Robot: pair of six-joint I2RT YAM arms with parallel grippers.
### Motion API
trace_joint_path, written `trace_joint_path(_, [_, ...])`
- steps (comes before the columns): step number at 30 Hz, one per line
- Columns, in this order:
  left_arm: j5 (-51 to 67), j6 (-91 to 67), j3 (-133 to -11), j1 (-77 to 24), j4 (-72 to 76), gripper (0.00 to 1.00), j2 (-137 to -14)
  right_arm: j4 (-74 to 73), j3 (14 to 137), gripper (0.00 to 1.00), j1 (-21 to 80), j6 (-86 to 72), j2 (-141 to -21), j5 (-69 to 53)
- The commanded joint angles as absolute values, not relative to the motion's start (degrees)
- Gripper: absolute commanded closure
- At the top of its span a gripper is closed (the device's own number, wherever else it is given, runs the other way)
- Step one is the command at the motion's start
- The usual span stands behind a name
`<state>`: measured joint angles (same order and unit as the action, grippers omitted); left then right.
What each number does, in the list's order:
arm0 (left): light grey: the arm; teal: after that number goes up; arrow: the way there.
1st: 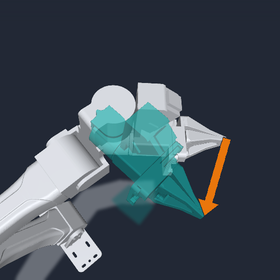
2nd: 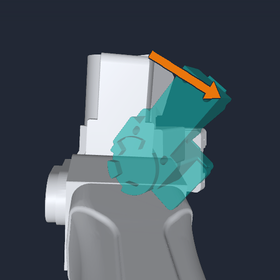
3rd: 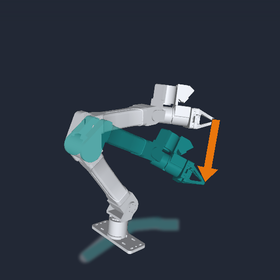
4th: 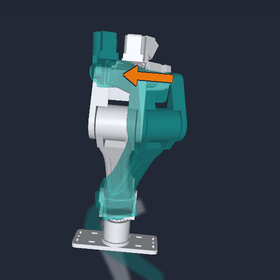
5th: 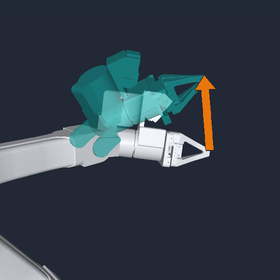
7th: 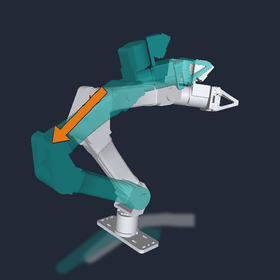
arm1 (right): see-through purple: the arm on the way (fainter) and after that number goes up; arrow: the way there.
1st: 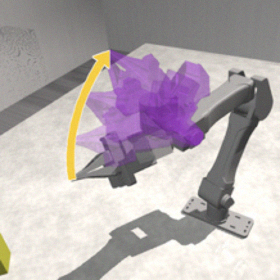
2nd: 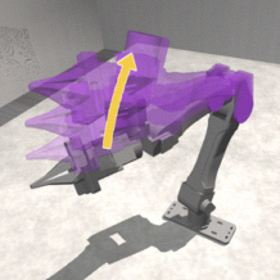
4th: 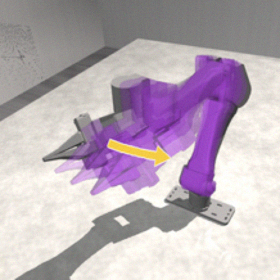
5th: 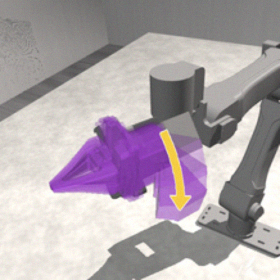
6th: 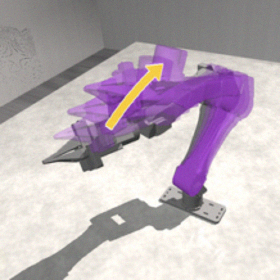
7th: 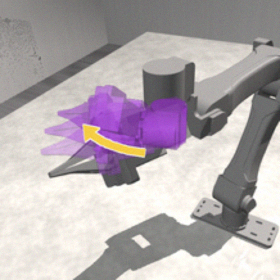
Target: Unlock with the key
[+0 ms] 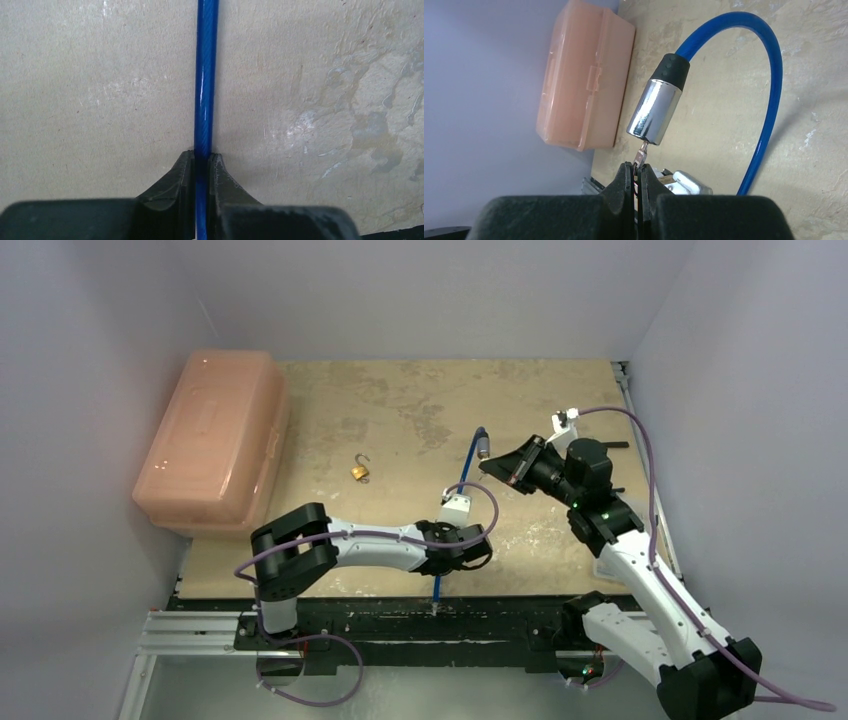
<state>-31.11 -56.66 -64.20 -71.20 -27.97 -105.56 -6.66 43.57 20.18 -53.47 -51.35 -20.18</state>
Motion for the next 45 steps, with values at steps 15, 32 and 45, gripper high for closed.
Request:
trace_joint_path(15, [-49.53, -57.08, -60.15, -61.06, -40.43, 1.0, -93.96, 3.78, 40.09, 1.0, 19.78, -50.82, -52.71, -21.63])
trace_joint_path(32, [-47.77, -39.89, -59.17, -46.16, -21.85, 1.0, -97.55, 18.23, 38.81, 1.0, 19.78, -51.58, -79.78, -21.46])
trace_joint_path(45, [-47.25, -34.46, -64.86, -43.46, -16.63, 1.0, -107.84, 14.5, 36.76, 1.0, 18.96, -48.27, -83.74, -17.61])
